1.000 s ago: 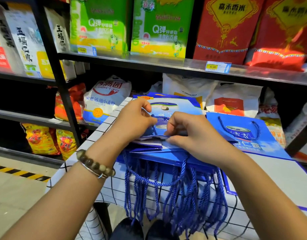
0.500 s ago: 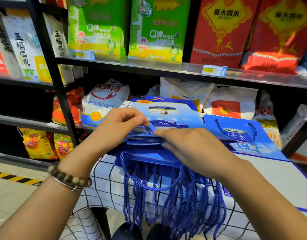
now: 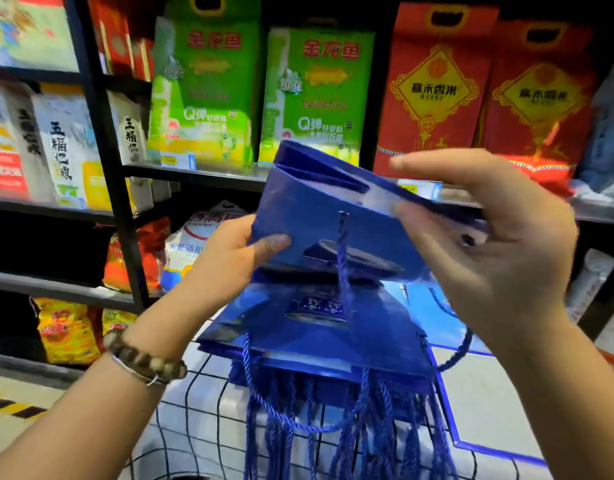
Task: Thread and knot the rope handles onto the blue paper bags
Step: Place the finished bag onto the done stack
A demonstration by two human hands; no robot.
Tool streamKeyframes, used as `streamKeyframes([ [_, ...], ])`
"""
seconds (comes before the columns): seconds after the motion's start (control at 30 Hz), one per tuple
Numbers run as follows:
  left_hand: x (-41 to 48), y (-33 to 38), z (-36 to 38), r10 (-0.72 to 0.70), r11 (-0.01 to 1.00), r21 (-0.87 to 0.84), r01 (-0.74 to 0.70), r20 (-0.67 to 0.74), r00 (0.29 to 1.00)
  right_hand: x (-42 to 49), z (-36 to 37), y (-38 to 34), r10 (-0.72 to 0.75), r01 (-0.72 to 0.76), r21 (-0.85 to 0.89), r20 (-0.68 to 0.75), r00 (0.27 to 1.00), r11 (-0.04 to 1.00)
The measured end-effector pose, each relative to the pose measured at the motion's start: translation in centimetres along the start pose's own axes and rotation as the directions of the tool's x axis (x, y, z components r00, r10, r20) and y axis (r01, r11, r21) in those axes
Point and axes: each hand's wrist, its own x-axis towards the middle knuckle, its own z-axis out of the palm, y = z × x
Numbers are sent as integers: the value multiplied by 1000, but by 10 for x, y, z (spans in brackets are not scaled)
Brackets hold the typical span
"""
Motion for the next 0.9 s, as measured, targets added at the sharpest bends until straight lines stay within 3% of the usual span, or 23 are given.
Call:
streamKeyframes([
  [0.07,3,2,0,8,998,-60,-12,-58,998,-4,-3,16,50,-43,36,-224,973,998],
  [0.17,8,10,-2,-35,982,-188,-4,-202,979,-15,5,45,329,-300,140,-476,815,944],
  [0.23,13,16,-7,-71,965,-264,1,-255,964,-16,16,54,551,-476,281,-353,756,833],
  [0.33,20,25,-14,-90,951,-309,-12,-314,945,-19,37,62,705,-657,468,96,703,591],
  [0.37,23,28,-17,-96,947,-322,-21,-342,935,-20,43,64,707,-685,478,170,687,551],
  [0.43,29,38,-21,-95,939,-341,-50,-395,914,-17,50,64,723,-697,488,177,668,526],
  [0.5,34,54,-21,-70,936,-340,-88,-425,903,-5,48,62,735,-652,515,60,675,557],
  [0.63,41,94,-16,43,938,-286,-194,-459,887,33,28,57,655,-513,476,-194,731,714],
  [0.7,47,109,-11,88,941,-257,-220,-441,893,48,12,57,606,-486,419,-222,764,767],
  [0.77,58,113,-4,58,913,-358,-198,-364,929,58,-8,61,590,-504,347,-214,779,791],
  [0.9,82,102,37,-134,836,-547,39,-134,982,54,-57,77,564,-564,49,-162,810,824],
])
